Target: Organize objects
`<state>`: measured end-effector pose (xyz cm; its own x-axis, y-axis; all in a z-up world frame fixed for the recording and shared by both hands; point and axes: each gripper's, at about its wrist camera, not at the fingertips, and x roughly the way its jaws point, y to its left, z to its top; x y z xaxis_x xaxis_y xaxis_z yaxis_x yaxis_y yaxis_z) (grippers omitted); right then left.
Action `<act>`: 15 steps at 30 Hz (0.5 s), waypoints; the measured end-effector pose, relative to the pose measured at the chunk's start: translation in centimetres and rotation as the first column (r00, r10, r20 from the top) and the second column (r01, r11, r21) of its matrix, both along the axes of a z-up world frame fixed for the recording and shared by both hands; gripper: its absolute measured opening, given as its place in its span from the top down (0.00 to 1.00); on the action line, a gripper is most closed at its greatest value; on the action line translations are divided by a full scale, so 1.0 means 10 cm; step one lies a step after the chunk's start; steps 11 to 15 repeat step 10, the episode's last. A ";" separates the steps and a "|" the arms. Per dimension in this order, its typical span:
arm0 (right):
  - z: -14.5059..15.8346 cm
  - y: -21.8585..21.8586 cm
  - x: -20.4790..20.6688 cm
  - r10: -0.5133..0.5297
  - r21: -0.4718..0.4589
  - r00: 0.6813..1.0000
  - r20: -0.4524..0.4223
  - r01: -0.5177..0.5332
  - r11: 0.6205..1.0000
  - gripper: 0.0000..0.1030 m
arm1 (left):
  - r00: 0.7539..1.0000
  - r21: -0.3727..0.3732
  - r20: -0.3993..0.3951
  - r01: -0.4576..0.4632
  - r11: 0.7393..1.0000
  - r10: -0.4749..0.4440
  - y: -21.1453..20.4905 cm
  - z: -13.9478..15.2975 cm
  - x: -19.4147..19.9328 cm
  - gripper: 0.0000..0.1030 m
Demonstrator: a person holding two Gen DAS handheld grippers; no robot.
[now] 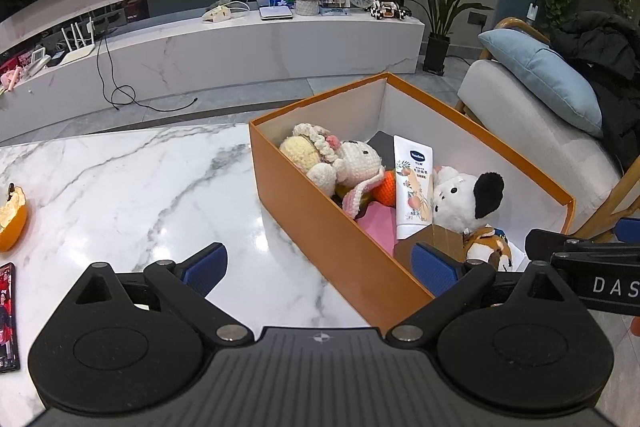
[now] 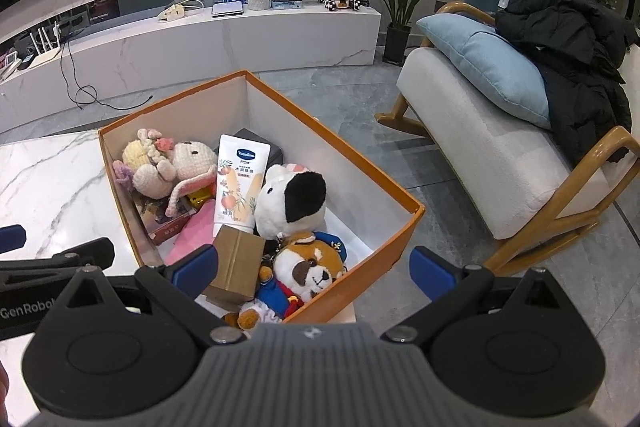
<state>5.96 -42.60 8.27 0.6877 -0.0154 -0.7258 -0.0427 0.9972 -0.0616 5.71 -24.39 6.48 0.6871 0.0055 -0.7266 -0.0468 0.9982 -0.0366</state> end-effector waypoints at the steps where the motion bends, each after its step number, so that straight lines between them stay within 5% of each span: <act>1: 0.00 0.00 0.00 -0.001 0.000 1.000 0.000 0.001 1.000 0.01 | 1.000 0.000 -0.001 0.000 1.000 0.000 0.00 0.00 0.00 0.00; 15: 0.00 0.01 0.00 -0.005 0.006 1.000 -0.002 0.005 1.000 0.01 | 1.000 0.009 0.008 -0.001 1.000 0.001 0.00 0.01 0.00 0.00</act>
